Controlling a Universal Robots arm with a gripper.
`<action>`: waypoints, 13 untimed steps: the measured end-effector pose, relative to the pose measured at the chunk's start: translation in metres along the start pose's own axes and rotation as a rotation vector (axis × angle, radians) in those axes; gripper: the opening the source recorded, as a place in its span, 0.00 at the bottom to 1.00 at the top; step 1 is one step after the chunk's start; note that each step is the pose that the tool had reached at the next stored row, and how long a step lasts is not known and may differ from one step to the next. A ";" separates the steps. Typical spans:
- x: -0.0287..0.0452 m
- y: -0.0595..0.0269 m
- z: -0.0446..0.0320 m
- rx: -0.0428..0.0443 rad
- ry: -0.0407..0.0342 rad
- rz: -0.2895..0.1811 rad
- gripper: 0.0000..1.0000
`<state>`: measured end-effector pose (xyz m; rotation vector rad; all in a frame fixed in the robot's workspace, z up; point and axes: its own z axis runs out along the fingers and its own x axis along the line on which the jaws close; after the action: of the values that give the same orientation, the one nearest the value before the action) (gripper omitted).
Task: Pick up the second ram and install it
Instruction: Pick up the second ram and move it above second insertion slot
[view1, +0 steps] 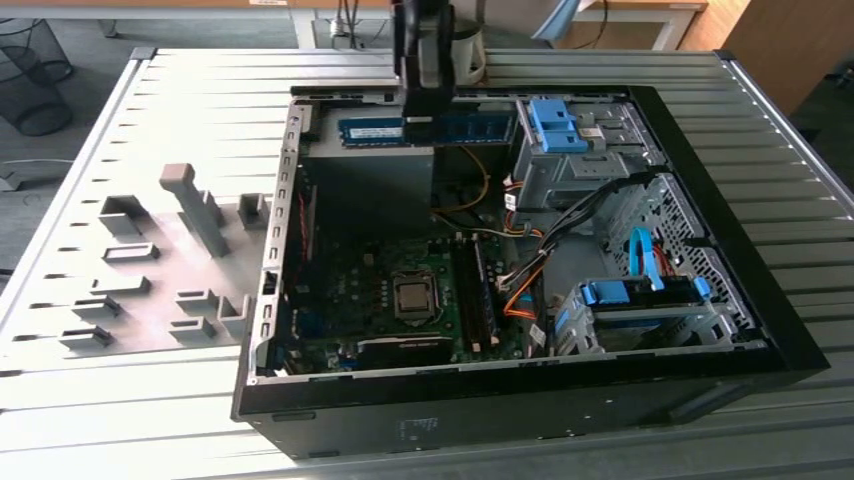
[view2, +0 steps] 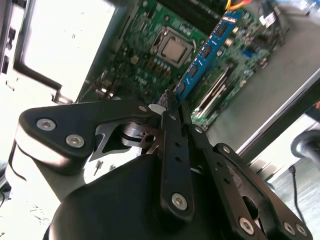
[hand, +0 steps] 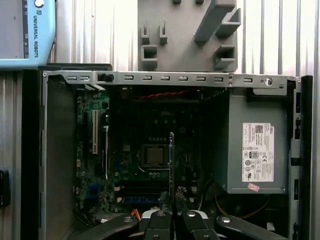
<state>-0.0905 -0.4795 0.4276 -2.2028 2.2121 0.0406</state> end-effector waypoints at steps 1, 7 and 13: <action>0.0000 -0.0045 0.0003 0.0000 0.0000 0.000 0.14; 0.0000 -0.0241 0.0016 0.0000 0.0000 0.000 0.14; -0.0001 -0.0248 0.0015 0.0000 0.0001 0.000 0.14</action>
<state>-0.0658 -0.4795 0.4260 -2.2028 2.2122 0.0405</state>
